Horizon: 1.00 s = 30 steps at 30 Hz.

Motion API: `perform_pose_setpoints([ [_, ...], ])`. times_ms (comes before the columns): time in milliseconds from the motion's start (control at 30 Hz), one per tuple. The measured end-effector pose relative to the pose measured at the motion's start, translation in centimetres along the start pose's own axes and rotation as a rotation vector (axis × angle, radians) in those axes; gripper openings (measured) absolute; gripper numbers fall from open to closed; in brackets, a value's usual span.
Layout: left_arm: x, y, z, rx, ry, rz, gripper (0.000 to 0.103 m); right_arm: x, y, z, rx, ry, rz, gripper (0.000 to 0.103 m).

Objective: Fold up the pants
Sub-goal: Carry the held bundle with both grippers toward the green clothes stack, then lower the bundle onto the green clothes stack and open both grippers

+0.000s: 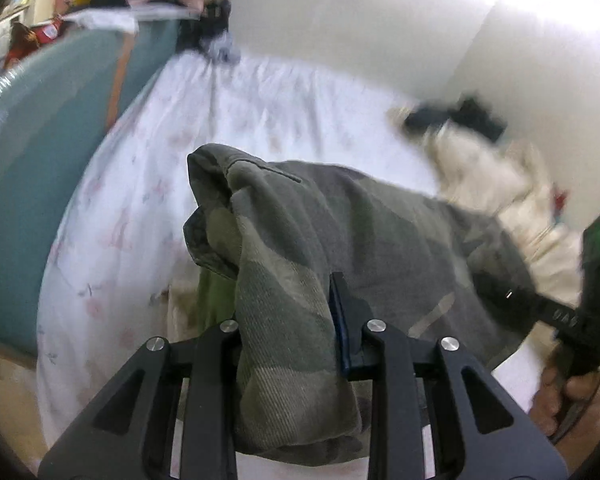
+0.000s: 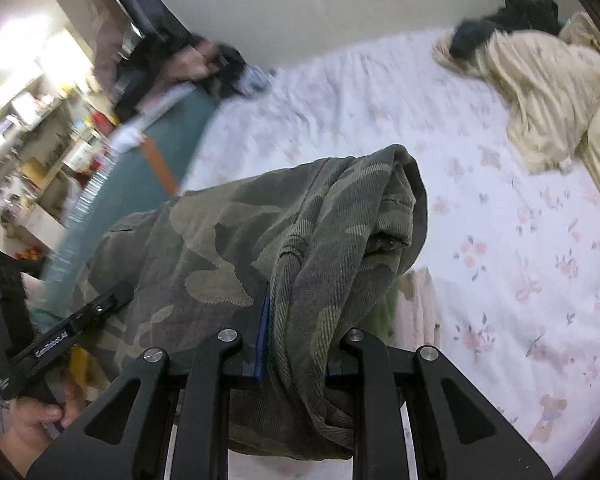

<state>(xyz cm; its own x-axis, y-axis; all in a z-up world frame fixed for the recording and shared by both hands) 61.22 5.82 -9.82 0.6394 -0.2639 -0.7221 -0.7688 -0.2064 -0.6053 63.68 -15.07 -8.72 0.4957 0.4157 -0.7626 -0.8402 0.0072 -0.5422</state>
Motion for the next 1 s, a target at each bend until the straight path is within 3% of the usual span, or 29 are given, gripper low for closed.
perform_pose_setpoints([
  [67,2.3,1.0,0.7,0.062,-0.045,0.035,0.029,3.7,2.2,-1.7,-0.005,0.071,0.078,0.024],
  [133,3.4,1.7,0.9,0.084,-0.043,0.055,0.029,5.6,3.2,-3.0,0.007,0.119,0.099,0.034],
  [200,4.3,2.3,1.5,0.046,-0.064,0.104,0.029,6.2,3.7,-3.3,0.027,0.114,0.099,0.032],
  [267,4.1,2.4,1.8,0.036,-0.04,0.085,0.034,6.4,3.9,-3.6,0.032,0.105,0.09,0.034],
  [333,3.5,2.7,2.0,0.058,-0.069,0.071,0.046,6.6,4.2,-4.2,0.052,0.133,0.114,0.056],
  [400,2.3,2.5,2.7,0.034,-0.113,0.038,0.071,5.9,4.1,-5.0,0.068,0.167,0.134,0.072],
  [433,1.7,2.3,3.2,0.031,-0.138,0.017,0.084,5.3,3.4,-5.3,0.065,0.178,0.12,0.073],
  [500,-0.8,1.8,4.1,0.011,-0.164,-0.063,0.086,2.9,2.5,-6.2,0.085,0.193,0.042,0.075],
  [633,-2.9,1.9,6.1,-0.029,-0.218,-0.098,0.086,-0.4,2.8,-7.4,0.181,0.098,-0.005,0.075],
  [700,-3.9,2.7,6.5,-0.033,-0.252,-0.087,0.086,-2.2,3.5,-7.0,0.154,0.076,-0.024,0.075],
  [767,-4.8,3.4,6.1,-0.043,-0.233,-0.071,0.085,-4.0,4.4,-6.0,0.099,0.074,-0.043,0.075],
  [900,-9.2,5.2,3.5,-0.028,-0.194,-0.127,0.085,-7.8,6.7,-3.4,0.046,0.033,-0.069,0.075],
  [1000,-13.1,7.2,0.9,-0.009,-0.159,-0.168,0.085,-11.5,9.0,-1.8,0.013,0.031,-0.12,0.084],
])
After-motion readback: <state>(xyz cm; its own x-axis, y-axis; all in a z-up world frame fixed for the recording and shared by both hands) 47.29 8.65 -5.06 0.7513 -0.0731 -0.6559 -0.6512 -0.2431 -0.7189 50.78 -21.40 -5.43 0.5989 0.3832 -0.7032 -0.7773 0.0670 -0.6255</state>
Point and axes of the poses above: each gripper's, at about its wrist camera, not at the fingertips, and x roughly the way its jaws point, z to its left, y to its underside, the point moved 9 cm from there along x, roughly the way its jaws point, and after that the axes turned 4 degrees about y, right-handed, at the moved point
